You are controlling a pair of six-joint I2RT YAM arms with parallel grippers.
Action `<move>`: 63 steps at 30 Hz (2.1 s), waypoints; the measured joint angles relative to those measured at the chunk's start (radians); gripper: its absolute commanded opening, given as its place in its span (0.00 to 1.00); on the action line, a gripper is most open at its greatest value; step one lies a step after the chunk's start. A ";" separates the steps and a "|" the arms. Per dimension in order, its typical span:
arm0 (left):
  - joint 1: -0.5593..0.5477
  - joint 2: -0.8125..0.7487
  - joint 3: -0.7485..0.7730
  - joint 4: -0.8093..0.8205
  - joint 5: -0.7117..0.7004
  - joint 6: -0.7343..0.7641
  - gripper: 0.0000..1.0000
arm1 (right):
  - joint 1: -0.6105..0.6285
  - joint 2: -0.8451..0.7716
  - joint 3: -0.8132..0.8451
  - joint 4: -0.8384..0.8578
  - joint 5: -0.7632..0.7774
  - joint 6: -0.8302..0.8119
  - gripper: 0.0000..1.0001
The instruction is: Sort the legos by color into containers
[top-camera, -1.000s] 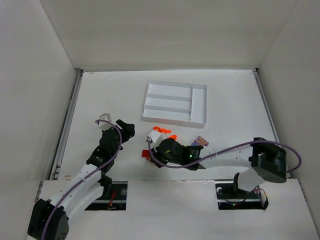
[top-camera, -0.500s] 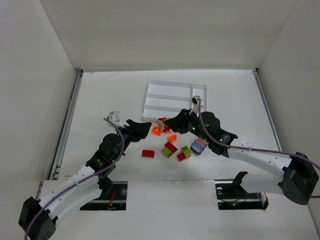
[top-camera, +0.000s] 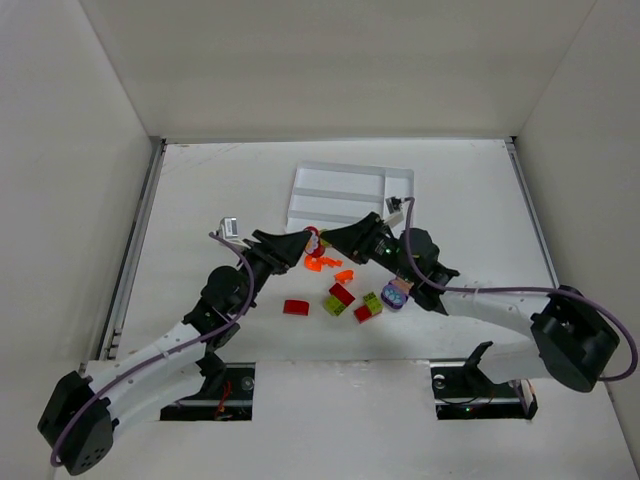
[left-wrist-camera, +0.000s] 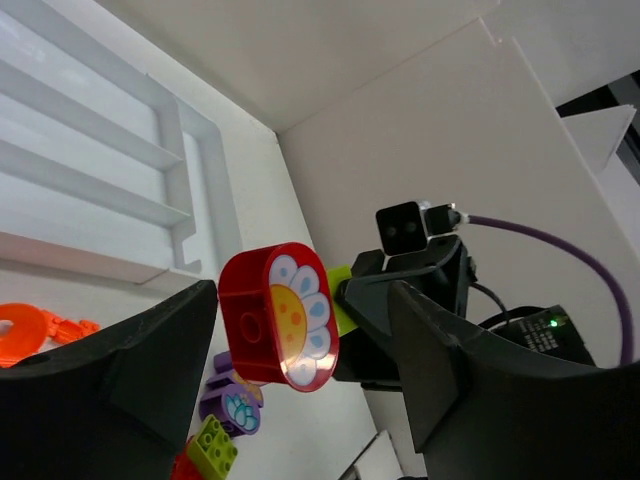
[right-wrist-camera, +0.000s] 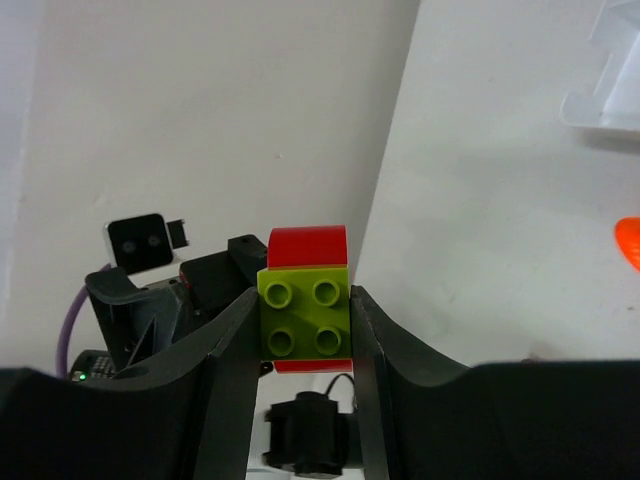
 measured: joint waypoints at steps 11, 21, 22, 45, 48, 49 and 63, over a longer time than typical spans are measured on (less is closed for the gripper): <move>-0.006 0.024 -0.001 0.060 0.000 -0.057 0.62 | -0.014 0.113 -0.021 0.236 -0.024 0.176 0.32; 0.038 0.020 -0.014 0.047 0.000 -0.076 0.65 | -0.048 0.142 -0.061 0.329 -0.026 0.209 0.32; 0.042 0.020 -0.015 0.043 0.000 -0.078 0.66 | -0.053 0.142 -0.066 0.329 -0.026 0.209 0.32; 0.080 0.114 -0.015 0.071 0.052 -0.154 0.50 | -0.011 0.282 -0.051 0.471 -0.027 0.270 0.32; 0.088 0.114 -0.015 0.073 0.051 -0.164 0.43 | -0.011 0.300 -0.050 0.513 -0.029 0.292 0.32; 0.091 0.114 -0.015 0.074 0.052 -0.166 0.43 | -0.011 0.304 -0.049 0.522 -0.029 0.296 0.32; 0.122 0.136 -0.029 0.150 0.097 -0.207 0.25 | -0.004 0.341 -0.008 0.557 -0.037 0.316 0.32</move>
